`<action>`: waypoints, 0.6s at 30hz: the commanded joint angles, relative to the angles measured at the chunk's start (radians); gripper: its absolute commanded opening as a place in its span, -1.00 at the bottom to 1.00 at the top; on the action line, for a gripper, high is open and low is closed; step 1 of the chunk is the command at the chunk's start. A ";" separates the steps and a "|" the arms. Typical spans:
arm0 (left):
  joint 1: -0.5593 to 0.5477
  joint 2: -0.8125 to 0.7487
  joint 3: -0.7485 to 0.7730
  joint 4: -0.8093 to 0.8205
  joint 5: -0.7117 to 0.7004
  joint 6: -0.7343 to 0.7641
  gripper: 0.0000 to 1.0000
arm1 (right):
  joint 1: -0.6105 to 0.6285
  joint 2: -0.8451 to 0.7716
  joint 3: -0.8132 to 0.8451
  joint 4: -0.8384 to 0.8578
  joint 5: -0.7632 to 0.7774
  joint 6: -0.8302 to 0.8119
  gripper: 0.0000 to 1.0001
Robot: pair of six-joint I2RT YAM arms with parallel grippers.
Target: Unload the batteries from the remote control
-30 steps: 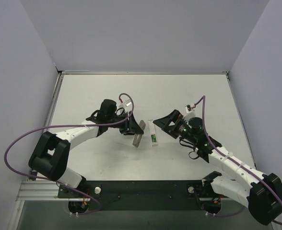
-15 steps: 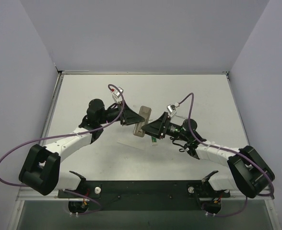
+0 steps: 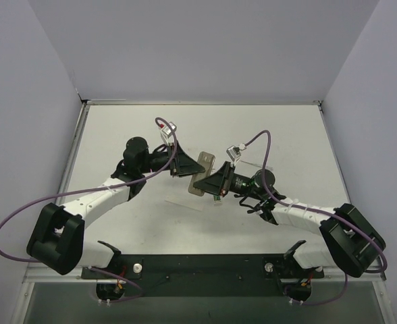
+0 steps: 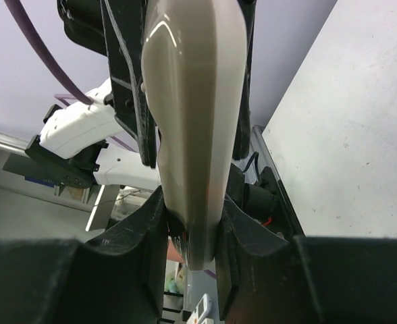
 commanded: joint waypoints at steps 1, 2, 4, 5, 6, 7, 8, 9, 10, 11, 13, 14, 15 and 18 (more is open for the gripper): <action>0.010 0.005 0.103 -0.106 0.036 0.106 -0.05 | 0.014 -0.069 0.000 0.113 -0.036 -0.092 -1.00; 0.010 0.007 0.126 -0.125 0.045 0.138 -0.02 | 0.015 -0.072 0.002 0.099 -0.042 -0.098 -1.00; 0.007 0.018 0.137 -0.139 0.057 0.150 0.00 | 0.020 -0.081 0.008 0.056 -0.058 -0.117 -1.00; 0.007 0.019 0.140 -0.137 0.063 0.150 0.00 | 0.020 -0.083 0.010 0.047 -0.061 -0.121 -1.00; 0.005 0.027 0.140 -0.134 0.077 0.150 0.00 | 0.020 -0.083 0.010 0.042 -0.062 -0.123 -1.00; 0.005 0.030 0.141 -0.134 0.078 0.152 0.00 | 0.021 -0.084 0.010 0.043 -0.067 -0.123 -1.00; 0.005 0.031 0.140 -0.134 0.083 0.153 0.00 | 0.021 -0.084 0.011 0.042 -0.073 -0.121 -1.00; 0.005 0.033 0.138 -0.136 0.092 0.156 -0.01 | 0.021 -0.081 0.014 0.040 -0.079 -0.123 -1.00; 0.005 0.035 0.138 -0.134 0.098 0.160 -0.02 | 0.023 -0.080 0.017 0.036 -0.082 -0.121 -1.00; 0.005 0.036 0.138 -0.134 0.103 0.161 -0.06 | 0.023 -0.078 0.019 0.036 -0.085 -0.120 -1.00; 0.004 0.041 0.140 -0.123 0.120 0.157 -0.25 | 0.023 -0.075 0.020 0.027 -0.084 -0.118 -1.00; 0.002 0.044 0.138 -0.117 0.126 0.152 -0.34 | 0.023 -0.074 0.026 0.021 -0.082 -0.120 -1.00; 0.002 0.048 0.138 -0.111 0.135 0.147 -0.59 | 0.023 -0.072 0.030 0.011 -0.084 -0.123 -1.00; 0.008 0.067 0.137 -0.106 0.160 0.121 -0.97 | 0.020 -0.084 0.046 -0.061 -0.081 -0.161 -0.51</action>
